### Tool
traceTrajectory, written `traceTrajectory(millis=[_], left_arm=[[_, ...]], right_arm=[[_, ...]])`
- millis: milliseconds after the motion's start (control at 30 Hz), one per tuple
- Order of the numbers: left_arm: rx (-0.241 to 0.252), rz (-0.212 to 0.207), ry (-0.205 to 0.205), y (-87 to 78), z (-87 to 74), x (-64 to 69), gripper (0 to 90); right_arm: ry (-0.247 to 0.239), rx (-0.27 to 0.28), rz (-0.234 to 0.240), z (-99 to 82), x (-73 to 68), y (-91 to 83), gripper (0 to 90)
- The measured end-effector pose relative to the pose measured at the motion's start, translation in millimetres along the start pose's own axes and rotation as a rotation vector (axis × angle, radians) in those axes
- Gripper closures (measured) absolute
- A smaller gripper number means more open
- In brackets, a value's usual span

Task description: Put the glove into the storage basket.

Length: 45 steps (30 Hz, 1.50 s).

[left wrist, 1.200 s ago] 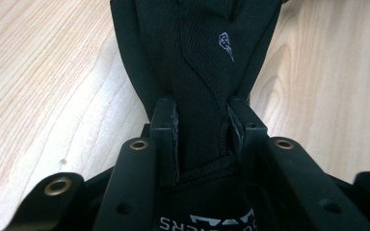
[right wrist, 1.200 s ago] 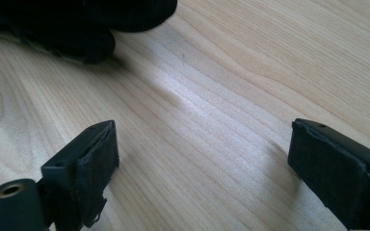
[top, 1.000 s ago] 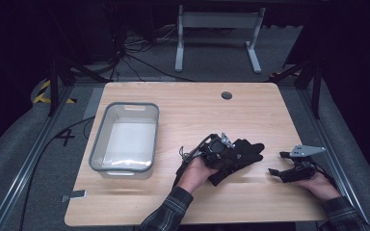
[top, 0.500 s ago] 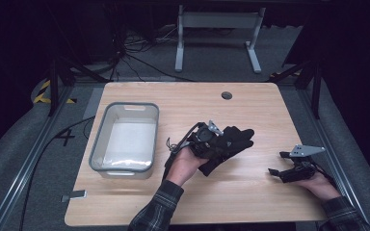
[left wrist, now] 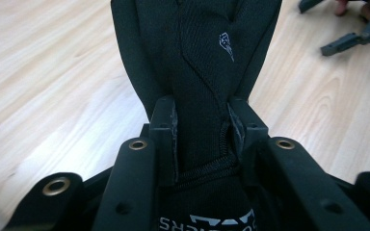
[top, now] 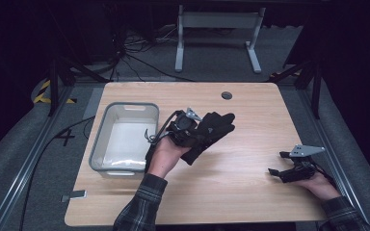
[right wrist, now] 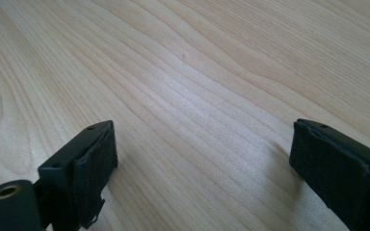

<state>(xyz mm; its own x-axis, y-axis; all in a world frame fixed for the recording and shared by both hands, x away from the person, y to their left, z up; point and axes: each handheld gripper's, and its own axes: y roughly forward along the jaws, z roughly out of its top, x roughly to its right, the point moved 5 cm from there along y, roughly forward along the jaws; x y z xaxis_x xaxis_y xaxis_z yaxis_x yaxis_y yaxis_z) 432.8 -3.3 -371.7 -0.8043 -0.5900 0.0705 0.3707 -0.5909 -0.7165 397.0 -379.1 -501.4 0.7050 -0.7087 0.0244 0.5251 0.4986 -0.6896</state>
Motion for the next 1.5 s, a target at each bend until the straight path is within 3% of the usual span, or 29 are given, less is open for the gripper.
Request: traceTrajectory(millis=[467,867,1167,1500], left_arm=[[0.04,0.125,-0.116,-46.2,-27.1,-48.2,68.8],[0.055,0.249,-0.24,-80.7,-65.1,-87.9,68.8],[0.042,0.323,-0.327,-90.5,-96.5,-112.2,68.7],[-0.016,0.365,-0.379,-82.3,-123.9,-129.4,68.6]], right_arm=[[0.0,0.0,0.0,0.0,0.0,0.0,10.1],[0.001,0.0,-0.001,0.0,-0.1,0.0,10.1],[0.002,0.0,-0.001,0.1,-0.2,0.1,10.1],[0.001,0.0,-0.001,0.1,-0.1,0.1,10.1]])
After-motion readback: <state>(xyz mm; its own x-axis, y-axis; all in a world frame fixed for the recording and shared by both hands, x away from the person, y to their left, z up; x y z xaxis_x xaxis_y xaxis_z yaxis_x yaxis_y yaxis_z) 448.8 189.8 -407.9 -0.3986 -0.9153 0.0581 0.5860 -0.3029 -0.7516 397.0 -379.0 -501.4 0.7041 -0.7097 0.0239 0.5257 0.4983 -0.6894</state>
